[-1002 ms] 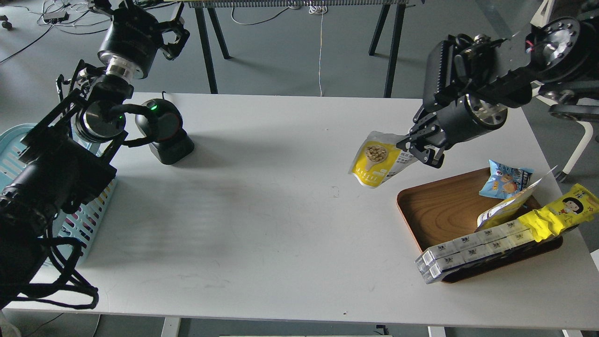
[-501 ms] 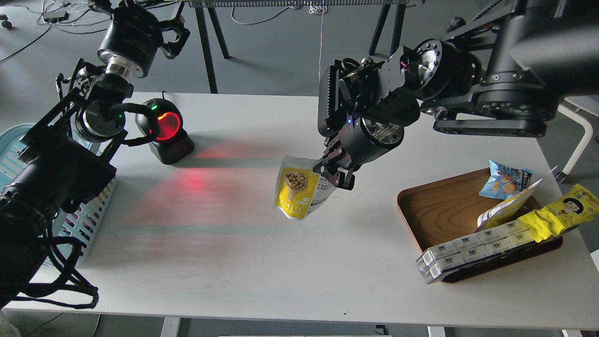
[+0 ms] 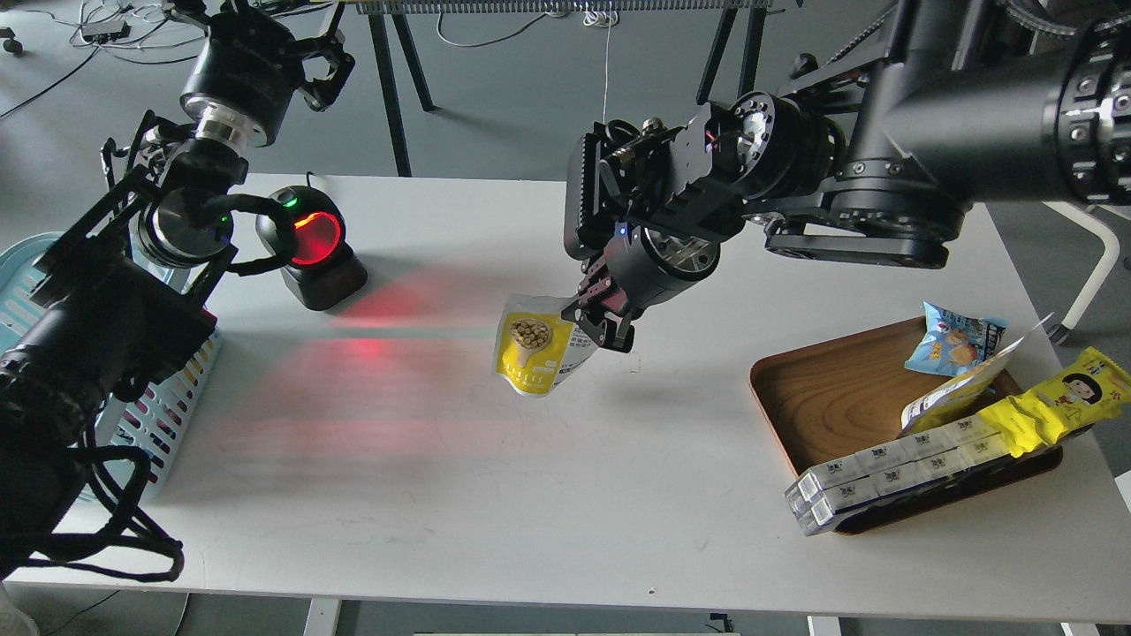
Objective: Scan snack and place in basket
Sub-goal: 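Hold the yellow bag with the right gripper in front of the scanner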
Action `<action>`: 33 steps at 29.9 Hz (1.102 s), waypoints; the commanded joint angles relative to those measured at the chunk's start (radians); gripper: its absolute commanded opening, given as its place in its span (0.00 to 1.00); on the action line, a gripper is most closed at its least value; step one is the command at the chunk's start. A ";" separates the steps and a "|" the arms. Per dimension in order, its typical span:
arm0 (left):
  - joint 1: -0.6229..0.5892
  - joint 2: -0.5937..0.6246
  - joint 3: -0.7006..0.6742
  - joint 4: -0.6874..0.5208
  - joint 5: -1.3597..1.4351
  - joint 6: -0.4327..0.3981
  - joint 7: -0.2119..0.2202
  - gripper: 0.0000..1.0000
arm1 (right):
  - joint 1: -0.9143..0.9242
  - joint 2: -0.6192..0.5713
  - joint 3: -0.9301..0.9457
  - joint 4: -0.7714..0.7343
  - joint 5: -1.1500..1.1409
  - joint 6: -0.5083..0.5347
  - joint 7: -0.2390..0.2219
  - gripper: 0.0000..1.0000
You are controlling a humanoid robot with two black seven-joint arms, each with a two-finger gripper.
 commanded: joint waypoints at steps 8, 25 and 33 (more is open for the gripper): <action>0.000 0.003 0.000 0.000 0.000 0.000 0.000 1.00 | -0.016 0.000 -0.002 -0.003 0.001 0.001 0.000 0.00; 0.002 -0.005 -0.002 0.000 0.000 0.000 -0.002 1.00 | -0.040 0.000 -0.009 -0.006 0.007 0.003 0.000 0.05; 0.000 -0.005 -0.003 0.000 -0.002 0.000 -0.002 1.00 | -0.048 0.000 -0.009 -0.006 0.007 0.003 0.000 0.07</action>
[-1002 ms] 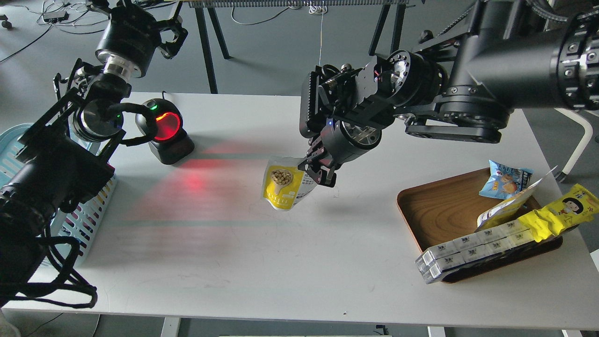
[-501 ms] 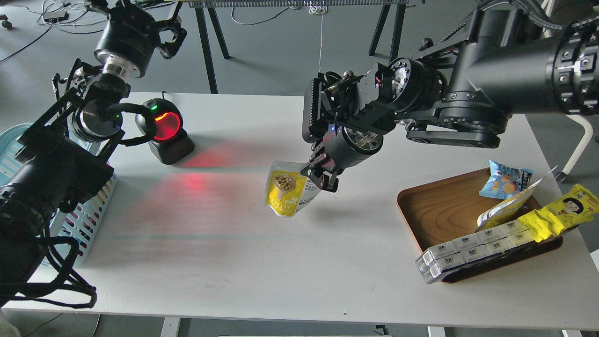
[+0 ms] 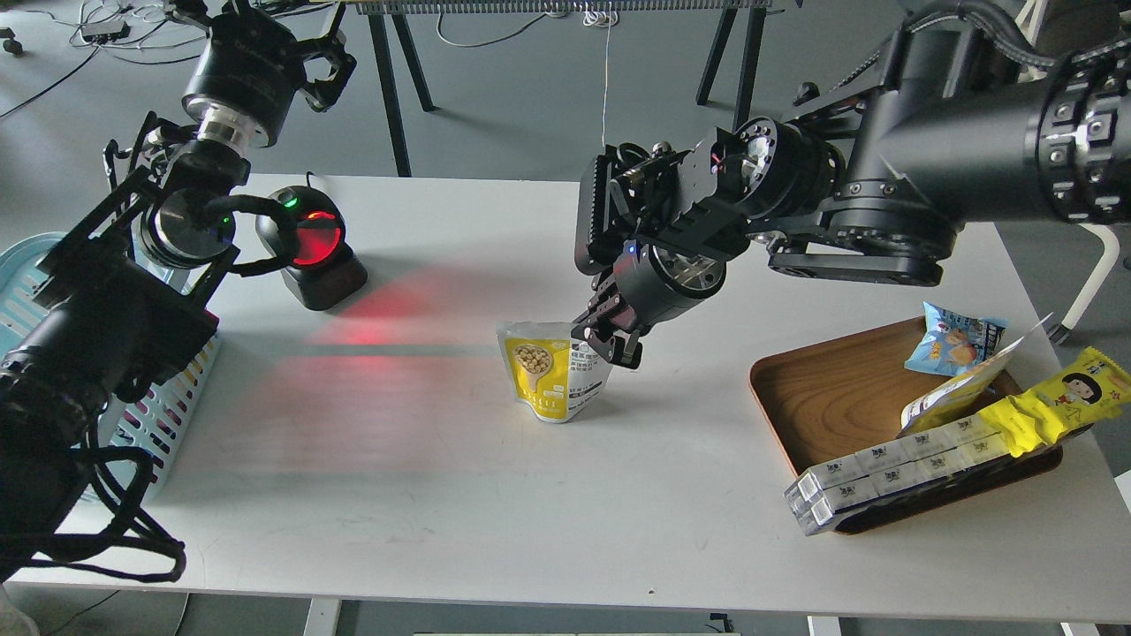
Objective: Scan snack and place in basket
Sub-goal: 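Release the bag on the table and raise the right gripper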
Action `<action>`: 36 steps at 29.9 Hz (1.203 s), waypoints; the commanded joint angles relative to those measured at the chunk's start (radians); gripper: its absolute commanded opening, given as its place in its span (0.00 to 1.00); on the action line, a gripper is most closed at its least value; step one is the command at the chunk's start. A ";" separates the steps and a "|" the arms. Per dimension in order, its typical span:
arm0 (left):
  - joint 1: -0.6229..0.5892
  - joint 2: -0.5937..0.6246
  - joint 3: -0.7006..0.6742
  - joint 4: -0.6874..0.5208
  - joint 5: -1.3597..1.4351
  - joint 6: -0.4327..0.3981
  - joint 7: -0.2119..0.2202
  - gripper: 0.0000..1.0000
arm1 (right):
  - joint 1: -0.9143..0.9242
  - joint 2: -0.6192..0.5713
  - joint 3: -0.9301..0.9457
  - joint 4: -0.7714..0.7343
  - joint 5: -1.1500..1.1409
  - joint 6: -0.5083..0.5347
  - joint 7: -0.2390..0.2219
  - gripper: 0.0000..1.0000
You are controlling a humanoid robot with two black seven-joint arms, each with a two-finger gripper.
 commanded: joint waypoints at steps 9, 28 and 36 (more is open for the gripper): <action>-0.006 0.007 0.001 0.000 -0.001 0.000 0.003 1.00 | 0.104 0.000 0.031 0.031 0.161 0.003 0.000 0.83; -0.141 0.051 0.007 -0.009 0.004 0.008 0.040 1.00 | 0.058 -0.647 0.359 0.072 0.423 0.169 0.000 0.98; -0.224 0.025 0.075 -0.015 0.128 0.002 0.032 1.00 | -0.120 -0.874 0.675 -0.004 0.622 0.186 0.000 0.99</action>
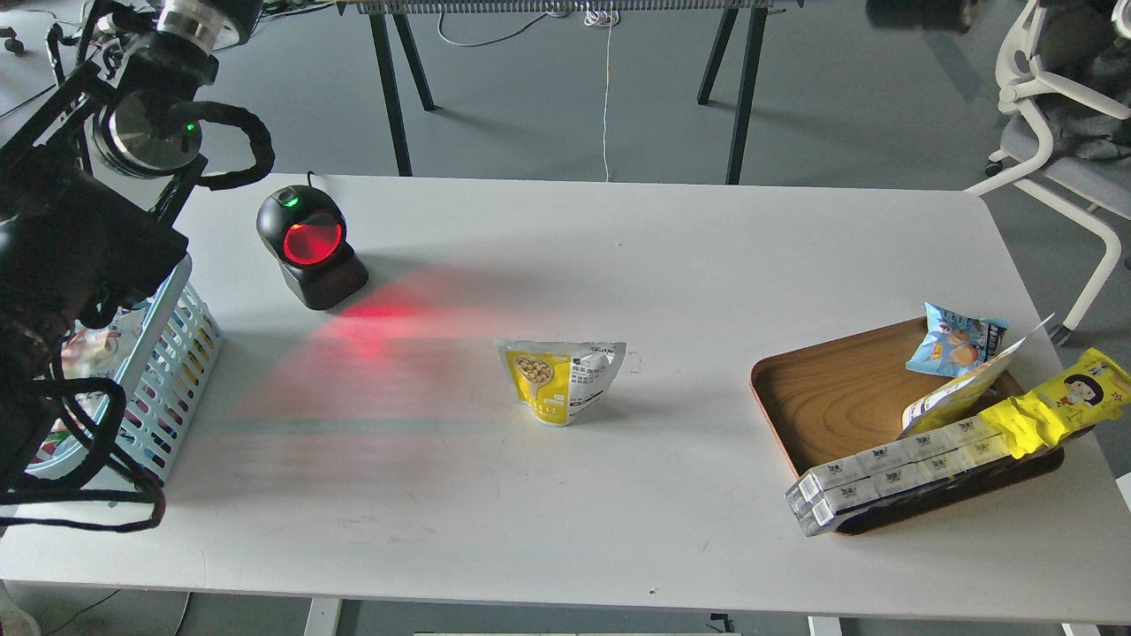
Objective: Scan snack and place in basket
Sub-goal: 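Release the bag on the table and raise the right gripper, then reach the left gripper to the yellow bag and grasp it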
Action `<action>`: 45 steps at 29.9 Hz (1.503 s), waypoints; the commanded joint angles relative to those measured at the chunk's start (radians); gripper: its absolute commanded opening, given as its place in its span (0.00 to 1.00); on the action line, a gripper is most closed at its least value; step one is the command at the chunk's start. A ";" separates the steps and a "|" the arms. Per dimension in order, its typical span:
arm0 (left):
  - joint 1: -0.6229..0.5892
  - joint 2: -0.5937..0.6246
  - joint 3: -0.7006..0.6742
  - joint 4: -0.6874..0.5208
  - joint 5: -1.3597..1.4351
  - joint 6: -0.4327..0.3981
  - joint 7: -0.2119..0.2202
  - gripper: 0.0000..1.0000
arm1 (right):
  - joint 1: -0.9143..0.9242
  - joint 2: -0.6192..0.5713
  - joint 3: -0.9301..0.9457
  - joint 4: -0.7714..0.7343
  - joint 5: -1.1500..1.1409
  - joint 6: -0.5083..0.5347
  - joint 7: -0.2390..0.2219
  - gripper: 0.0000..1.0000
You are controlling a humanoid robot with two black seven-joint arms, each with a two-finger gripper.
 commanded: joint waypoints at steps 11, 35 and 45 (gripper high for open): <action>-0.161 0.062 0.301 -0.210 0.294 -0.001 0.002 0.99 | -0.316 -0.175 0.195 -0.072 0.708 0.005 0.000 0.99; -0.152 0.243 0.482 -0.914 1.872 -0.035 -0.015 0.99 | -1.002 0.099 0.824 -0.480 1.435 0.258 -0.070 0.99; -0.171 0.157 0.635 -0.953 2.186 -0.035 -0.099 0.93 | -1.108 0.176 0.877 -0.497 1.436 0.258 -0.079 0.99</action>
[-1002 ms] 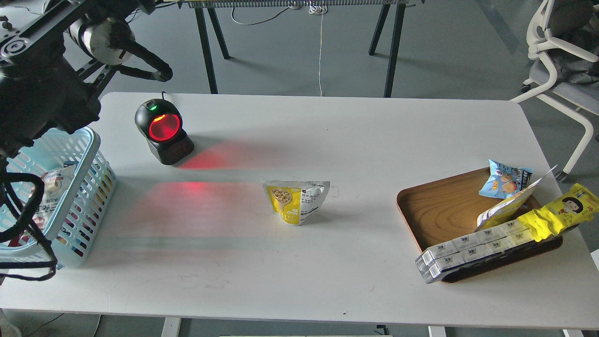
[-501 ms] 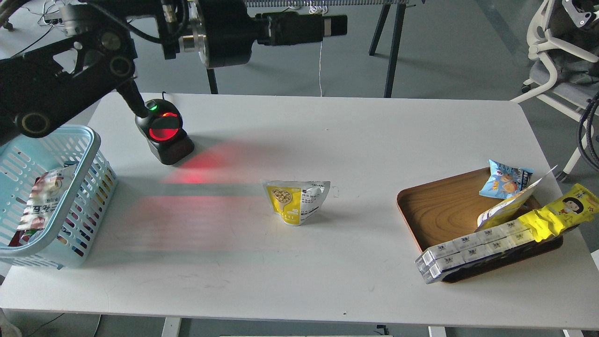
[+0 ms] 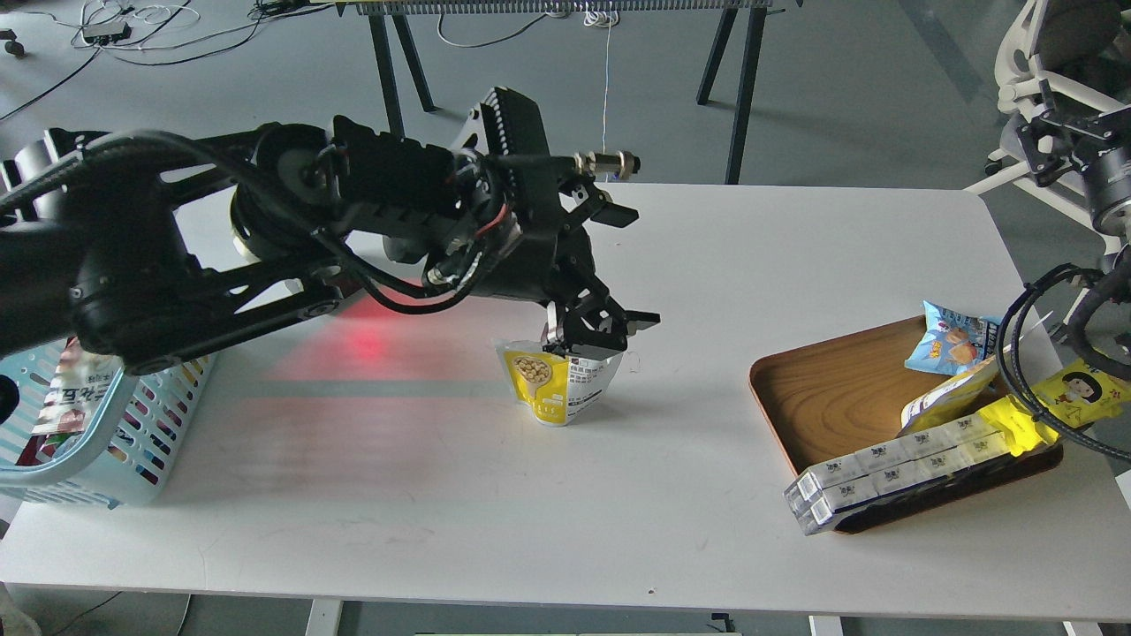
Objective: Scan snack and place in basket
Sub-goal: 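Reach the left gripper to the yellow bag and grasp it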
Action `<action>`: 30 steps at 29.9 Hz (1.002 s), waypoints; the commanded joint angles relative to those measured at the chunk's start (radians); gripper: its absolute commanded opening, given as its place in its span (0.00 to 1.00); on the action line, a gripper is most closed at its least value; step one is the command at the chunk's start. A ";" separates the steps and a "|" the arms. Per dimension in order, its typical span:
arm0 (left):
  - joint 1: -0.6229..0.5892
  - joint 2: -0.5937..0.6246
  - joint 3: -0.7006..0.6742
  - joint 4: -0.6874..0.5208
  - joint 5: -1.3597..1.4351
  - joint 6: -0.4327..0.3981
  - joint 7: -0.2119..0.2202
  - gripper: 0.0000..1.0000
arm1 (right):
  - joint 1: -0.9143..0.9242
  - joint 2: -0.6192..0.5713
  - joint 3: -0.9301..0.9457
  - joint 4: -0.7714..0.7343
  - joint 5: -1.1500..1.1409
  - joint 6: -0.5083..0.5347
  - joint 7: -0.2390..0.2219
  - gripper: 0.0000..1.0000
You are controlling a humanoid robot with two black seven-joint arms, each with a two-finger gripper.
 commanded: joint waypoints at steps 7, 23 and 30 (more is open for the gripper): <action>0.026 -0.008 0.130 0.083 0.023 0.002 -0.074 0.84 | -0.002 0.013 0.027 0.002 0.000 0.000 0.000 0.99; 0.066 0.009 0.131 0.137 0.023 -0.001 -0.074 0.20 | -0.004 -0.001 0.035 0.011 0.001 0.000 0.004 0.99; 0.074 0.021 0.133 0.138 0.023 -0.003 -0.071 0.13 | -0.004 -0.018 0.049 0.012 0.001 0.000 0.006 0.99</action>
